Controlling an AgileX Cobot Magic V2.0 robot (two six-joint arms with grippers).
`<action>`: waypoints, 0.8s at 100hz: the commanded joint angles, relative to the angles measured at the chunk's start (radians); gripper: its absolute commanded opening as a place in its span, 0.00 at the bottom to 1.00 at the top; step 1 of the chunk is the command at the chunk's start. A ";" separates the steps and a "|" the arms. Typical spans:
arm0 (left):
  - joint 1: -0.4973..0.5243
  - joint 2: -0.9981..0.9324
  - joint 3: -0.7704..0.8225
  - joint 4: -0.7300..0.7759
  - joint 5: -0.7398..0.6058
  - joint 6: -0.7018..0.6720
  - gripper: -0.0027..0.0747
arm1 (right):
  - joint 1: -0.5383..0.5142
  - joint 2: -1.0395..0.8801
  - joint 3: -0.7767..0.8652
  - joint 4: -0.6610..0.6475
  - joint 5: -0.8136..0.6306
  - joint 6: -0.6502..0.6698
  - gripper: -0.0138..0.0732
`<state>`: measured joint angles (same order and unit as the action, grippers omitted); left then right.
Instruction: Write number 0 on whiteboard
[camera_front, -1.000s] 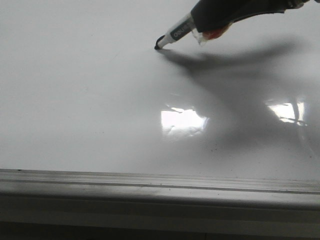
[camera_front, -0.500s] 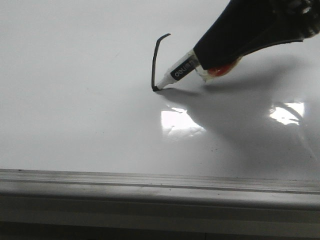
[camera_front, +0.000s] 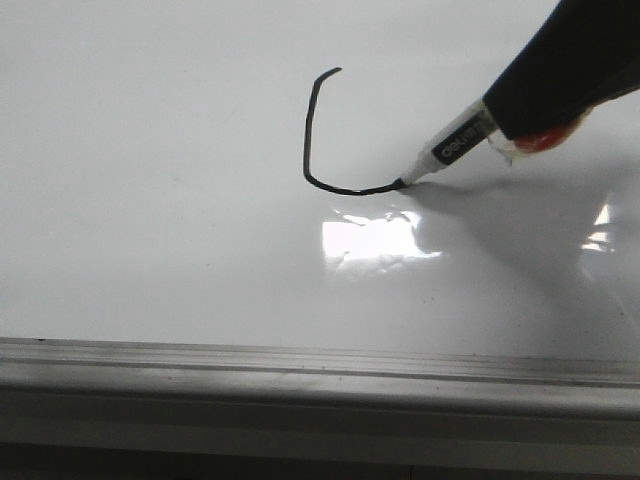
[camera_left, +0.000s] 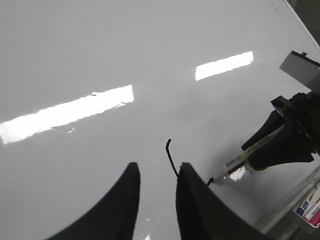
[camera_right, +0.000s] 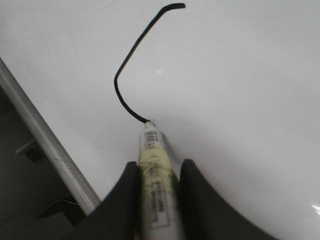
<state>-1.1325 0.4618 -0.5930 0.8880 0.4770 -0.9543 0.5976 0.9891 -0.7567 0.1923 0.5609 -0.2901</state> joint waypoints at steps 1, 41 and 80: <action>-0.008 0.007 -0.027 0.019 -0.051 -0.011 0.24 | -0.013 -0.005 -0.024 -0.179 -0.018 0.076 0.10; -0.008 0.007 -0.027 0.019 -0.063 -0.011 0.24 | -0.013 -0.003 -0.094 -0.306 -0.018 0.178 0.10; -0.008 0.007 -0.027 0.019 -0.079 -0.011 0.24 | -0.013 0.109 -0.175 -0.306 -0.056 0.178 0.10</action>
<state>-1.1325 0.4618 -0.5930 0.8880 0.4539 -0.9543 0.6014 1.0605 -0.9008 -0.0356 0.5429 -0.1184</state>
